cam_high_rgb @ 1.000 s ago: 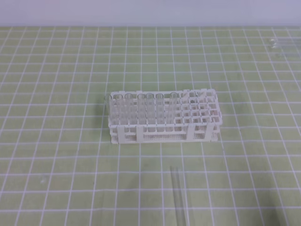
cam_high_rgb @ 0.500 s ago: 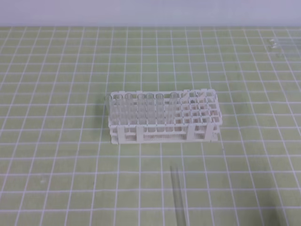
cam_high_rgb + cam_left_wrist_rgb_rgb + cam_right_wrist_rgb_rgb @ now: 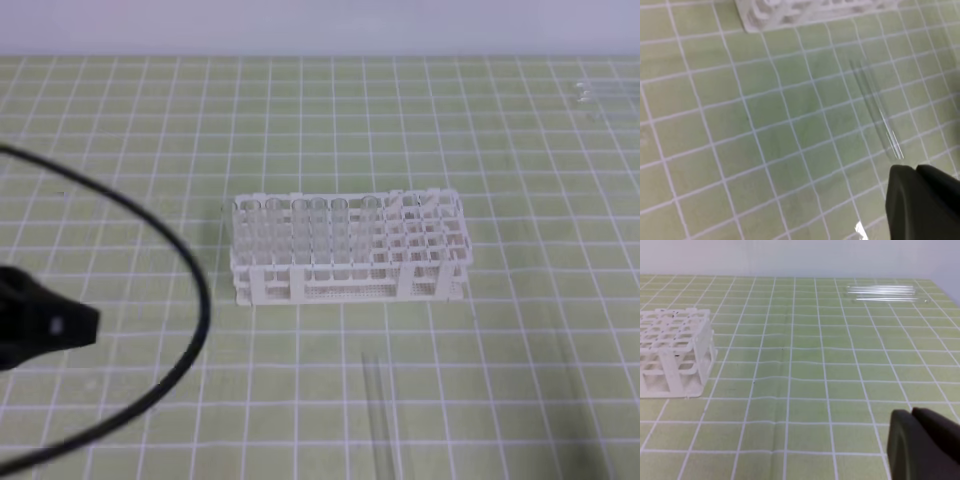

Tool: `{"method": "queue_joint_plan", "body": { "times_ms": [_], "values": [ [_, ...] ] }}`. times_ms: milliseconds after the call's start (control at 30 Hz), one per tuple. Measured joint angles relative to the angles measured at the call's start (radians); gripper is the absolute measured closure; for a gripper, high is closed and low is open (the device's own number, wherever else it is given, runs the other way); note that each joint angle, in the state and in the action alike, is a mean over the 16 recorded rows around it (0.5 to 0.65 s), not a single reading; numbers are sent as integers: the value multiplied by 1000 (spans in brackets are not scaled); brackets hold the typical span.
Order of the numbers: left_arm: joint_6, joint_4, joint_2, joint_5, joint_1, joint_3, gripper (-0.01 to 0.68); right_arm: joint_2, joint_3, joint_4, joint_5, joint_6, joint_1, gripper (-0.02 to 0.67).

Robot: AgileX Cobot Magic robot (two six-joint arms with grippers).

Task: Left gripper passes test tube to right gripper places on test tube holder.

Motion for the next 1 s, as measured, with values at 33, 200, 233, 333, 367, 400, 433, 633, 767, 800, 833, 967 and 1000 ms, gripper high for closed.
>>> {"method": "queue_joint_plan", "body": {
  "times_ms": [33,200,233,333,367,400,433,633,767,800,833,967,1000],
  "values": [
    [4,3,44,8,-27,-19,673,0,0,0,0,0,0,651],
    [-37,50,242,-4,-199,-85,673,0,0,0,0,0,0,651],
    [-55,65,279,-15,-242,-95,673,0,0,0,0,0,0,651],
    [-116,115,384,-59,-373,-119,673,0,0,0,0,0,0,651],
    [-138,133,420,-73,-415,-128,673,0,0,0,0,0,0,651],
    [-160,150,455,-86,-455,-138,673,0,0,0,0,0,0,651],
    [-183,166,491,-99,-496,-147,673,0,0,0,0,0,0,651],
    [-286,224,690,-132,-658,-217,673,0,0,0,0,0,0,651],
    [-311,216,798,-128,-706,-262,673,0,0,0,0,0,0,651],
    [-318,214,820,-124,-713,-272,673,0,0,0,0,0,0,651],
    [-326,212,840,-119,-720,-282,673,0,0,0,0,0,0,651],
    [-358,206,900,-100,-733,-315,673,0,0,0,0,0,0,651],
    [-367,205,911,-95,-734,-322,673,0,0,0,0,0,0,651]
  ]
}}
